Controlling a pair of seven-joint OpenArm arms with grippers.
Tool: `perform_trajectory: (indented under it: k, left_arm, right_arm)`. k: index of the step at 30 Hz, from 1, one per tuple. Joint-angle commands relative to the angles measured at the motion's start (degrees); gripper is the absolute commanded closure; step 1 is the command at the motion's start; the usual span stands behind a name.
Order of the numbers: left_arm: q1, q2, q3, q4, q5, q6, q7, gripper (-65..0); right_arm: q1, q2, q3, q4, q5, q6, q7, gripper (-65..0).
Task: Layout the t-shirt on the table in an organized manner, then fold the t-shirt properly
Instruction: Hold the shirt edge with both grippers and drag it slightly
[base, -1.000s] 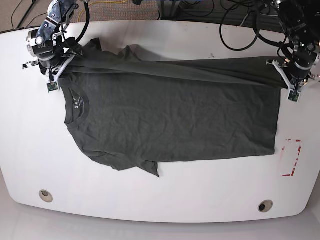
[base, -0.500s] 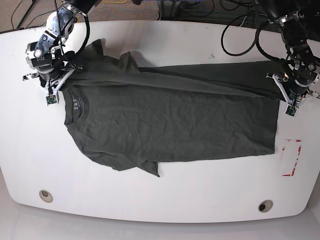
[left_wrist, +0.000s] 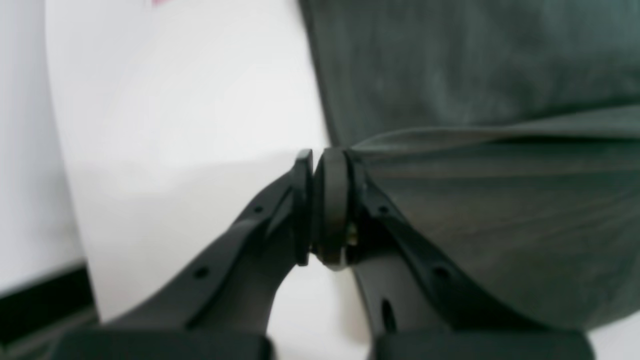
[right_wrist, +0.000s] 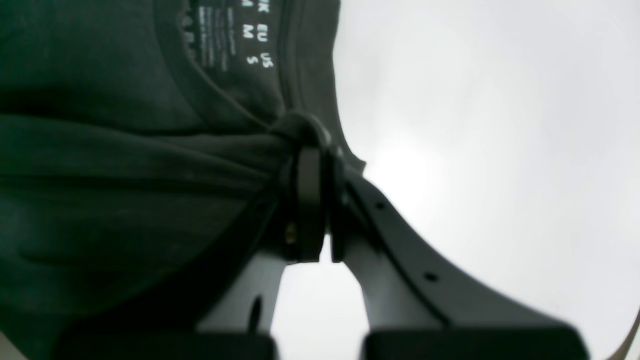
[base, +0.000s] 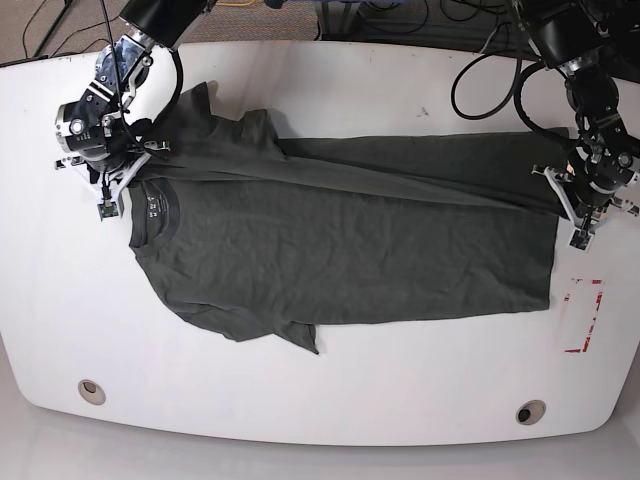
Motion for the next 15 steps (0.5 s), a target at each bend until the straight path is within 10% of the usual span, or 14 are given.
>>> perform_trajectory:
  k: [1,9,15]
  left_arm:
    - [-0.8,-1.0,0.4,-0.1,0.5,0.6,-1.4,-0.4]
    - [-2.1,-1.0,2.2,-3.9,0.5,0.6,-2.3,-0.8]
    - [-3.0,-1.8,2.3,-5.6,0.5,0.6,-2.7,-15.7]
  right_arm:
    - [0.8,1.0,0.2,-0.2,-0.3,-0.5,3.1,-0.2]
    - [1.0,1.0,0.1,-3.9,-0.3,-0.5,6.3,-5.2]
    - [1.0,1.0,0.1,-3.6,-0.4,-0.5,6.7,-30.4]
